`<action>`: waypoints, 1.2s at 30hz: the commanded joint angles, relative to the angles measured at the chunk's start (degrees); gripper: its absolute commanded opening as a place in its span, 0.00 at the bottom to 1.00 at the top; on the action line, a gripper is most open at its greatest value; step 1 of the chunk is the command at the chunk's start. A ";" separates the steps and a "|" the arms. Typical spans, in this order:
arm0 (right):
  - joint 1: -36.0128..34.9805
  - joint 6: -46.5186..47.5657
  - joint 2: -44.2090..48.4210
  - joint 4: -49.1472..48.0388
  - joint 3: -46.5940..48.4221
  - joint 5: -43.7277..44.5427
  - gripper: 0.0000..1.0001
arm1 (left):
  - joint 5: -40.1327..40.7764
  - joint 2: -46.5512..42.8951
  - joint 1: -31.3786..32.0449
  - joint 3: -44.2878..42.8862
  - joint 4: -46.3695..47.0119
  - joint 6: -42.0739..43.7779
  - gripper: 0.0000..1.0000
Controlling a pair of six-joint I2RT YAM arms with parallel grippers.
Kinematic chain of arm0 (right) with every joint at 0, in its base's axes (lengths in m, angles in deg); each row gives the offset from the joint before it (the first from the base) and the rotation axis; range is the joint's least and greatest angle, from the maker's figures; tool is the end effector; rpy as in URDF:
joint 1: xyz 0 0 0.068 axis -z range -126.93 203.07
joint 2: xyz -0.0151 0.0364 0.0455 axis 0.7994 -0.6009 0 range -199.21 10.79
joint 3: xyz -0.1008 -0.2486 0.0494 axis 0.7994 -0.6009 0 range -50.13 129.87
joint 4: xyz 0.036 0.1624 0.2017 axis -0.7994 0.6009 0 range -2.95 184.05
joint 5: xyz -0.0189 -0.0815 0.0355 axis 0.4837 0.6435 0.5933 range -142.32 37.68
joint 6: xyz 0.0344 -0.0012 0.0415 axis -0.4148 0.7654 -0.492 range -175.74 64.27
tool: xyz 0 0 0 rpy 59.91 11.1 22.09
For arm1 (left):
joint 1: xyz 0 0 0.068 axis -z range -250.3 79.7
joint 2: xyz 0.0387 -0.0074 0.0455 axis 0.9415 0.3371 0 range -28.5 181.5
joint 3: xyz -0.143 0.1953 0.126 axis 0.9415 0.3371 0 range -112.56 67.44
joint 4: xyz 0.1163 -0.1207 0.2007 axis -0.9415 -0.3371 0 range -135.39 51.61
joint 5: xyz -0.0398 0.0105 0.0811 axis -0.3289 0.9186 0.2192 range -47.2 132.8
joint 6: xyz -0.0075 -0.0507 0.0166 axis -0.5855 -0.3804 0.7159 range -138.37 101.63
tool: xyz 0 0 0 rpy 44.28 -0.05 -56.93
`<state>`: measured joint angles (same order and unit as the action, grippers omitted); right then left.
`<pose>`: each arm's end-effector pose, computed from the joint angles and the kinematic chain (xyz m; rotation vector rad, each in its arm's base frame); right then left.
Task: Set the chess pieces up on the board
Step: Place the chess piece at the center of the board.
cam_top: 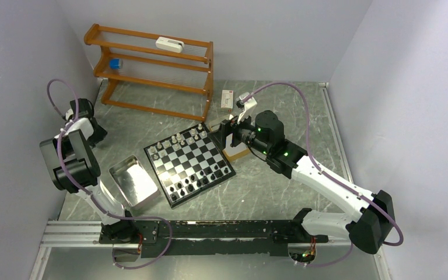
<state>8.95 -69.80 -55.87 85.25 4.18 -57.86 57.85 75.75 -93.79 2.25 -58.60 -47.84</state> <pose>0.1951 0.1940 0.3421 -0.5443 1.7449 0.8150 0.3343 0.1554 0.1686 -1.2331 2.2654 0.3031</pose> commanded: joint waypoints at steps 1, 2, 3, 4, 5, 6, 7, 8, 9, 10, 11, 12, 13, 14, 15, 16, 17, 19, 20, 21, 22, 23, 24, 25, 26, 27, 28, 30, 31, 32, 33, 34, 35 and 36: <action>-0.18 0.86 0.09 -0.51 1.29 0.80 0.87 | 5.80 -2.49 -1.02 -3.03 0.48 -0.22 0.50; -0.16 0.93 0.18 -0.41 1.25 0.99 0.87 | 5.56 -2.58 -1.55 -3.05 0.85 -0.22 0.50; -0.24 0.98 0.28 -0.41 1.18 1.19 0.87 | 4.89 -2.89 -2.11 -2.58 1.86 -0.23 0.49; -0.18 1.02 0.37 -0.47 1.04 1.34 0.87 | 4.33 -3.18 -2.58 -1.89 2.94 -0.49 0.49; -0.15 1.13 0.38 -0.52 0.99 1.44 0.87 | 4.03 -3.12 -2.91 -1.56 3.72 -0.67 0.48; -0.23 1.11 0.38 -0.56 0.90 1.43 0.87 | 3.51 -2.63 -3.13 -1.75 4.18 -0.61 0.48; -0.18 1.16 0.38 -0.59 0.89 1.49 0.87 | 3.12 -1.87 -3.14 -2.48 4.32 -0.47 0.47; -0.20 1.22 0.32 -0.53 0.96 1.49 0.87 | 2.67 -0.93 -3.15 -3.46 3.96 -0.40 0.47; -0.18 1.22 0.30 -0.49 0.98 1.50 0.87 | 2.55 0.03 -3.19 -4.58 3.42 -0.34 0.46; -0.19 1.30 0.23 -0.49 1.05 1.57 0.87 | 2.72 0.91 -3.15 -5.48 2.87 -0.39 0.45; -0.17 1.27 0.21 -0.51 1.06 1.65 0.87 | 2.61 1.60 -3.15 -5.97 2.81 -0.30 0.44; -0.22 1.27 0.14 -0.54 1.02 1.67 0.87 | 2.07 1.94 -3.15 -6.04 3.63 0.17 0.43; -0.16 1.31 0.08 -0.59 0.99 1.67 0.87 | 1.56 2.27 -3.12 -5.98 4.68 0.92 0.42; -0.19 1.32 -0.01 -0.57 1.02 1.74 0.87 | 0.96 2.69 -3.13 -5.98 5.44 1.73 0.41; -0.18 1.36 -0.17 -0.55 1.06 1.71 0.87 | -0.41 2.96 -3.16 -5.81 6.45 2.94 0.41; -0.16 1.35 -0.29 -0.48 1.14 1.76 0.87 | -1.94 3.24 -3.10 -5.58 7.36 4.11 0.40; -0.16 1.37 -0.39 -0.48 1.16 1.76 0.87 | -2.95 3.51 -3.12 -5.36 7.94 4.54 0.40; -0.14 1.25 -0.56 -1.07 0.87 1.76 0.87 | -4.93 4.42 -3.11 -5.05 8.74 4.85 0.41; -0.13 1.16 -0.58 -1.25 0.73 1.68 0.87 | -5.85 5.02 -3.14 -5.00 8.85 5.08 0.42; -0.12 1.17 -0.70 -1.27 0.76 1.60 0.87 | -6.03 5.65 -3.10 -5.27 8.45 5.01 0.42; -0.11 1.16 -0.82 -1.09 0.84 1.51 0.87 | -5.93 6.12 -3.14 -5.53 8.25 4.99 0.43; -0.13 1.27 -0.86 -0.91 0.89 1.50 0.87 | -6.42 6.38 -3.14 -5.33 8.70 5.18 0.43; -0.10 1.30 -0.78 -0.78 0.89 1.57 0.87 | -6.61 6.28 -3.12 -5.07 8.95 5.13 0.43; -0.14 1.32 -0.62 -0.91 0.78 1.66 0.87 | -6.54 6.12 -3.11 -4.77 9.14 5.01 0.43; -0.14 1.30 -0.48 -0.99 0.61 1.70 0.87 | -6.76 5.88 -3.06 -4.49 9.32 4.82 0.43; -0.20 1.27 -0.35 -1.19 0.44 1.68 0.87 | -7.34 5.68 -3.06 -4.10 9.96 4.94 0.43; -0.19 1.23 -0.32 -1.26 0.30 1.63 0.87 | -8.27 5.55 -3.06 -3.66 10.71 5.14 0.43; -0.13 1.11 -0.41 -1.27 0.43 1.47 0.87 | -9.58 5.73 -3.06 -3.41 11.15 5.86 0.42; -0.10 1.10 -0.48 -1.15 0.57 1.37 0.87 | -9.88 5.97 -3.02 -3.38 11.11 5.99 0.42; -0.12 1.12 -0.57 -1.10 0.62 1.28 0.87 | -10.09 6.17 -2.98 -3.31 10.99 5.94 0.42; -0.09 1.13 -0.58 -1.10 0.69 1.24 0.87 | -10.39 6.34 -2.97 -3.26 10.98 5.97 0.42; -0.11 1.08 -0.51 -1.10 0.67 1.23 0.87 | -10.95 6.44 -3.01 -3.13 11.18 6.00 0.42; -0.16 1.07 -0.45 -1.14 0.63 1.23 0.87 | -11.54 6.53 -2.98 -3.13 11.56 6.05 0.42; -0.13 1.13 -0.41 -1.20 0.63 1.23 0.87 | -12.08 6.76 -2.97 -3.23 11.55 6.16 0.42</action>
<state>8.95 -69.34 -56.57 85.18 4.18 -56.97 49.37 81.89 -96.67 -1.55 -49.77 -42.73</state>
